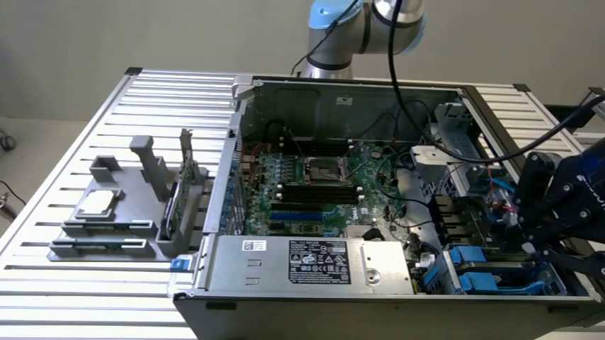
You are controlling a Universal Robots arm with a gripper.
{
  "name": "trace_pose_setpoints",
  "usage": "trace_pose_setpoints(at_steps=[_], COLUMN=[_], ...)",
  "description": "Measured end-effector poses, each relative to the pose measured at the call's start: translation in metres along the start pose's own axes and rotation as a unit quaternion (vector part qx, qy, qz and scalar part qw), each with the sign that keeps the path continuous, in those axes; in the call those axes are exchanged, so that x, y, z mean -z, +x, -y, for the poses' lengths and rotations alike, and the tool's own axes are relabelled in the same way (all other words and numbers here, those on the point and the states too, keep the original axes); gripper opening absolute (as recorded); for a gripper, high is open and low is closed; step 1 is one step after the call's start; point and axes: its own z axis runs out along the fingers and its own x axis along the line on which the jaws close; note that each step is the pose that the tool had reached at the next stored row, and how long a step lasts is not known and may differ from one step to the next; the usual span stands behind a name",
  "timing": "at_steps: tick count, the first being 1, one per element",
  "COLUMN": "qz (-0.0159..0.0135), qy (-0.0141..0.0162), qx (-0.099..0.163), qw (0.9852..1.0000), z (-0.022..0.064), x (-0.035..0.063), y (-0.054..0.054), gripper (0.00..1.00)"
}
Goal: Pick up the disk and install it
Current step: 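Insert the first disk wire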
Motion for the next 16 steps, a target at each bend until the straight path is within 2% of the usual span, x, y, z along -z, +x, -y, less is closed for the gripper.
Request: trace_pose_setpoints(at_steps=[2, 3, 7, 8, 9, 10, 16], qz=[0.0051, 0.0095, 0.0325, 0.036, 0.0381, 0.0384, 0.0381], qy=[-0.0005, -0.0006, 0.0007, 0.0013, 0.0017, 0.0019, 0.0026], qx=[-0.007, -0.01, -0.017, -0.018, -0.019, -0.02, -0.029], qw=[1.0, 0.9999, 0.9993, 0.9992, 0.9991, 0.9991, 0.9989], z=[0.0, 0.0, -0.0004, -0.0006, -0.0009, -0.0012, -0.0029], x=[0.0, 0.0, -0.0005, -0.0007, -0.0009, -0.001, -0.0019], y=[0.0, 0.0, 0.0003, 0.0007, 0.0013, 0.0017, 0.0067], gripper=[0.17, 0.17, 0.17, 0.17, 0.17, 0.17, 0.17])
